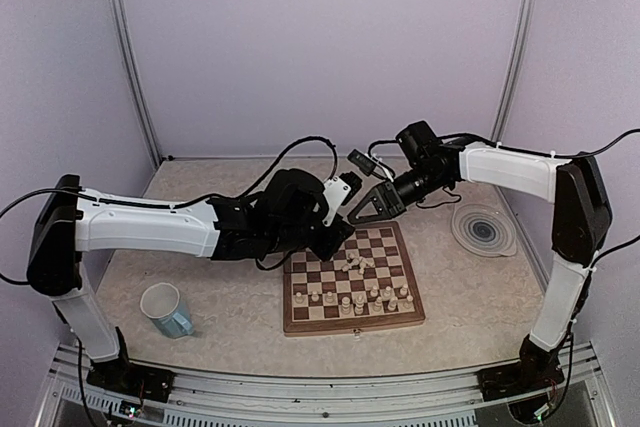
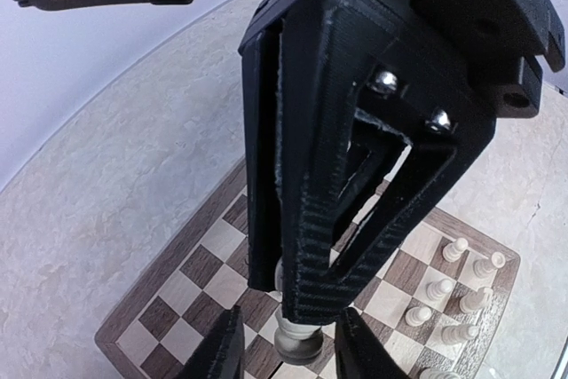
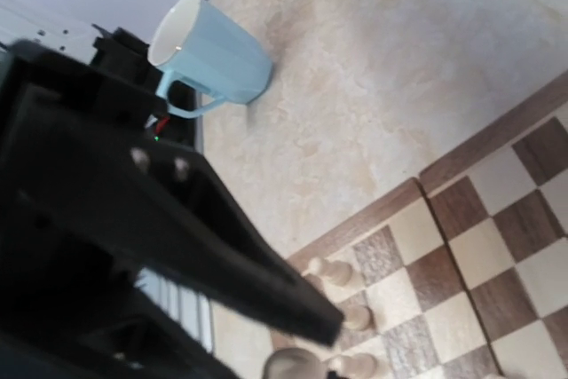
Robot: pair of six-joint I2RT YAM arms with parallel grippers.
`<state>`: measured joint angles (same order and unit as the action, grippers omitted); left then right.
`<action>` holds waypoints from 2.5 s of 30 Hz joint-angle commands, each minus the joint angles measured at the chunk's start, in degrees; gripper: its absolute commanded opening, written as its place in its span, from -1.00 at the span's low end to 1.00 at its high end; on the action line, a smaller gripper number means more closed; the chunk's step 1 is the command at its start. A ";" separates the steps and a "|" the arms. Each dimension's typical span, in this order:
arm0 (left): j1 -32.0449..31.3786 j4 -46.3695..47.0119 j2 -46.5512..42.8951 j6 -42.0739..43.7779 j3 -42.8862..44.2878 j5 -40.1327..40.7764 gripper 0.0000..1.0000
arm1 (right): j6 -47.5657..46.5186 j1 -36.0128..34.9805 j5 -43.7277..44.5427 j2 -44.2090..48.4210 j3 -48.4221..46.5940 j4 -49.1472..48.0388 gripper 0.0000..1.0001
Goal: Set up the chess pieces on the board
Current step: Pass from the left arm to the right, then place the knight on b1.
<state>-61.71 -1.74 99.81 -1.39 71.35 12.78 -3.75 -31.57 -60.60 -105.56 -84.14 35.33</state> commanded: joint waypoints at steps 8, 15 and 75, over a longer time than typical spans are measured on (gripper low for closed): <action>5.93 -0.08 -12.94 -2.43 -7.08 -4.65 0.04 | -11.42 -2.66 15.29 2.11 -1.03 1.46 -1.00; 22.00 0.62 -25.22 -8.98 -11.67 -9.70 0.24 | -22.72 -13.28 26.29 2.46 -1.20 3.55 -1.00; 27.52 1.96 -29.35 -8.81 -16.33 -9.13 0.37 | -27.24 -30.04 41.60 -12.24 -11.00 12.71 -0.35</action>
<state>-34.41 0.38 69.91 -10.11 54.04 4.49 -31.35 -61.01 -18.11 -118.30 -92.49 47.24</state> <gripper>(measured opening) 0.686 0.308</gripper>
